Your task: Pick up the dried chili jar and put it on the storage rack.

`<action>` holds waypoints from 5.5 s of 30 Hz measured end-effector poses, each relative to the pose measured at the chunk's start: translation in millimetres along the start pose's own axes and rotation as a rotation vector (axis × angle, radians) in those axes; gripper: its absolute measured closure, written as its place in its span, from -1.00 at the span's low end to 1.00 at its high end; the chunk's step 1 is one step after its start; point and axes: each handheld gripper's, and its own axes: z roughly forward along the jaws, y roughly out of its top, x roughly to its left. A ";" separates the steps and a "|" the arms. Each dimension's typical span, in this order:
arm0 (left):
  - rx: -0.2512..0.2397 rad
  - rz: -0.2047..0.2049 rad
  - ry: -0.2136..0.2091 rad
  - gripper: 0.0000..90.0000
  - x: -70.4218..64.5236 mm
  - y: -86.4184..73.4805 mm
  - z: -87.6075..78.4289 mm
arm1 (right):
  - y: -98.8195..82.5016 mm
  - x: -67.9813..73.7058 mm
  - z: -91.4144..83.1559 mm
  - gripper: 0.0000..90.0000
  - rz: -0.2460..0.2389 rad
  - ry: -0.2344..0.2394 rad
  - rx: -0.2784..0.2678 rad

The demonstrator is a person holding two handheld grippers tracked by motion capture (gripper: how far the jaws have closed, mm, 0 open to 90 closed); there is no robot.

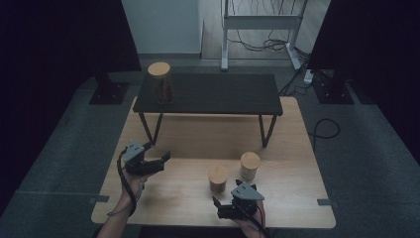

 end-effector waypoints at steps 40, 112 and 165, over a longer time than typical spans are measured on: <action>0.006 0.005 0.005 -0.80 -0.4 -1.0 0.2 | 11.3 6.1 38.3 -1.00 -0.044 -0.038 0.032; 0.013 0.000 0.024 -0.80 0.5 -3.2 1.1 | 15.8 1.8 55.8 -0.43 -0.061 -0.055 0.004; 0.008 0.005 0.025 -0.80 -1.5 -3.2 -1.3 | 20.0 4.0 22.7 -0.43 -0.072 -0.085 -0.076</action>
